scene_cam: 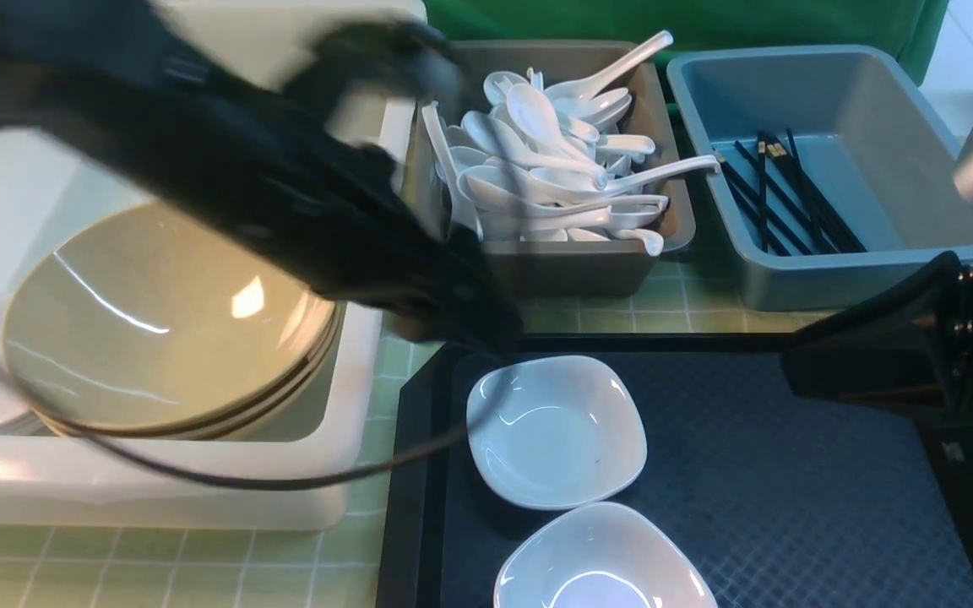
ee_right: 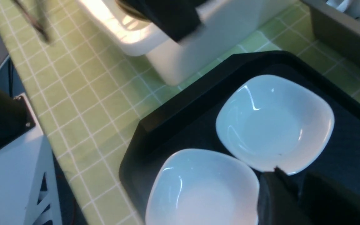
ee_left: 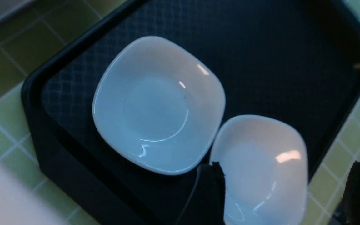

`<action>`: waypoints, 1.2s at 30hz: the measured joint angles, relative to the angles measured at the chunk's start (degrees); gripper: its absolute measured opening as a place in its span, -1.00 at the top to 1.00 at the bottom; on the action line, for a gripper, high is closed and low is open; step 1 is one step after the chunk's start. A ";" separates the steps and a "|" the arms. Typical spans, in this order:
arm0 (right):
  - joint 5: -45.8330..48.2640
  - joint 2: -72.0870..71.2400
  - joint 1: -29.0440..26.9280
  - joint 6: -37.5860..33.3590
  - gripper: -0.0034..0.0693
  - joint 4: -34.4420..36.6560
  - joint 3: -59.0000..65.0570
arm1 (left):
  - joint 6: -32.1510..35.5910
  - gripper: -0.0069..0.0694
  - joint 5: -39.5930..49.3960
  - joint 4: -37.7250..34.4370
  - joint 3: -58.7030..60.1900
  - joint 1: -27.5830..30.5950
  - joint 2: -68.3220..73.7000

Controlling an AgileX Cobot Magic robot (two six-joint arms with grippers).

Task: On green table put chopsticks spoon bowls plates into blue grey white boxes.
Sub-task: 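Grasp the small white bowl on the black tray by its rim with the left gripper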

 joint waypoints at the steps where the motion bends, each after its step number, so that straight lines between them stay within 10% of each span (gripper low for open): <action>1: 0.10 0.00 0.00 0.00 0.52 0.00 0.00 | -0.94 -0.45 -0.07 0.80 -1.25 -1.02 1.76; 20: 1.20 0.00 0.00 0.05 0.21 0.00 0.00 | -17.85 -0.35 5.69 25.66 -25.63 -6.14 32.77; 30: 1.20 0.00 0.00 0.05 0.21 0.00 0.00 | -18.43 -0.34 4.23 23.53 -25.70 -6.14 37.64; 36: 1.20 0.00 0.00 0.05 0.21 0.00 0.00 | -17.15 0.22 6.76 22.49 -26.15 -6.14 38.81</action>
